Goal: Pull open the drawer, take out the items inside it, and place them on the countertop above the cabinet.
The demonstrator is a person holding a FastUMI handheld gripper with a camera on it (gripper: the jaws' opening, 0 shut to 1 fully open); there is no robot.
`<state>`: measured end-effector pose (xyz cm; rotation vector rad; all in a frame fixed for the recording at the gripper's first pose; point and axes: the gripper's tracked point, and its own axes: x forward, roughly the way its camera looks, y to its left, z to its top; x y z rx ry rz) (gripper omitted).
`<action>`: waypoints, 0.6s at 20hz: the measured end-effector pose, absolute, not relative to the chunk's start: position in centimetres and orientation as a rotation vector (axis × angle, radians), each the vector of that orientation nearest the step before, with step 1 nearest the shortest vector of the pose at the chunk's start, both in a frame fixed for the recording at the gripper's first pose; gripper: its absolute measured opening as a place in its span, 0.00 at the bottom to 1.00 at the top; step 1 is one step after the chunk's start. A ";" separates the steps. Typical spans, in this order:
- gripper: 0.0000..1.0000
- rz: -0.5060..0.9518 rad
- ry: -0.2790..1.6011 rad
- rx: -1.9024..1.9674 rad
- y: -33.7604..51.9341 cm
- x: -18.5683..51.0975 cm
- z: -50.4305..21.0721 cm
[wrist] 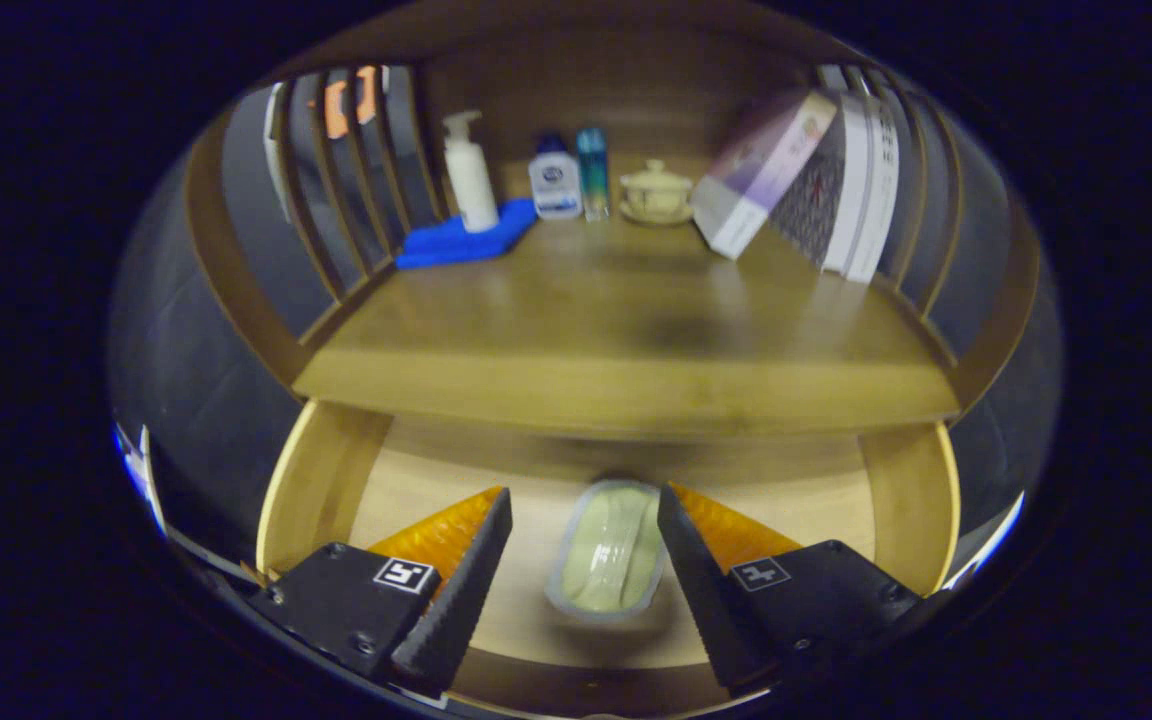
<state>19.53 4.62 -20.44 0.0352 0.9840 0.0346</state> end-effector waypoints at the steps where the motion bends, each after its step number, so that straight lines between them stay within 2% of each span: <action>1: 0.91 0.030 1.025 0.067 4.5 19.8 -21.7; 7: 0.77 -0.043 1.176 0.106 2.7 19.3 -24.8; 8: 0.68 -0.050 1.187 0.102 2.6 19.4 -24.8; 12: 0.47 -0.067 1.237 0.070 2.4 19.3 -25.7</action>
